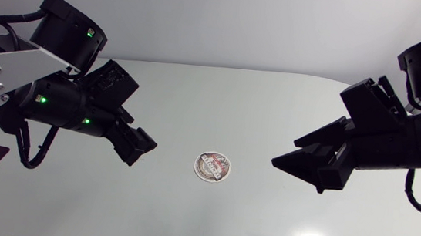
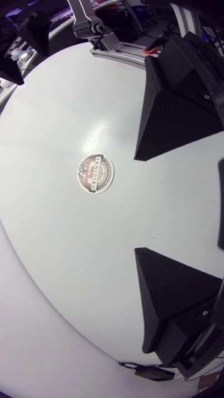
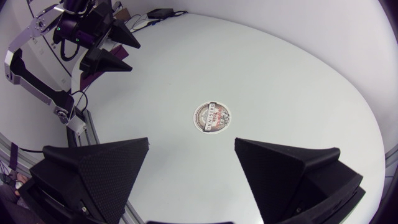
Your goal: Turn the coaster over.
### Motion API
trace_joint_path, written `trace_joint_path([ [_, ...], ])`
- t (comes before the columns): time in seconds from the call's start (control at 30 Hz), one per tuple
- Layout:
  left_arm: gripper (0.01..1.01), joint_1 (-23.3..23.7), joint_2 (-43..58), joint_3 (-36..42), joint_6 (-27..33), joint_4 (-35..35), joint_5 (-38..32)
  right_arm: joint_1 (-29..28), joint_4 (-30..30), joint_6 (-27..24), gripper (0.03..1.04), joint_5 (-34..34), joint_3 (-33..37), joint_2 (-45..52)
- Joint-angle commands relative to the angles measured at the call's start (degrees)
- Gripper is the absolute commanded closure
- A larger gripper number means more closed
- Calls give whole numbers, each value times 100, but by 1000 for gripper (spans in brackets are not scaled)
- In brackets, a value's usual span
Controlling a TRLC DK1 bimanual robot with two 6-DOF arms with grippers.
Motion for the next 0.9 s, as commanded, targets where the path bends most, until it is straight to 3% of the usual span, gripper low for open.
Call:
trace_joint_path([
  [0.0, 51, 156, 207, 238, 194, -6, 60, 30, -8, -13, 62, 32, 212, 194],
  [0.43, 51, 648, 1218, 502, 756, 310, 526, 39, 695, -92, 75, 138, 476, 1530],
  [0.53, 52, 701, 1640, 660, 888, 337, 649, 48, 950, -163, 192, 138, 572, 2084],
  [0.6, 52, 718, 1939, 765, 950, 381, 675, 57, 994, -233, 325, 129, 695, 2471],
  [0.67, 54, 727, 2273, 906, 1029, 381, 710, 92, 1152, -268, 543, 129, 775, 2822],
  [0.77, 56, 788, 2765, 1178, 1134, 381, 833, 180, 1311, -277, 949, 138, 924, 3402],
  [0.87, 56, 824, 3169, 1442, 1152, 381, 948, 250, 1434, -321, 1020, 120, 1056, 3938],
])
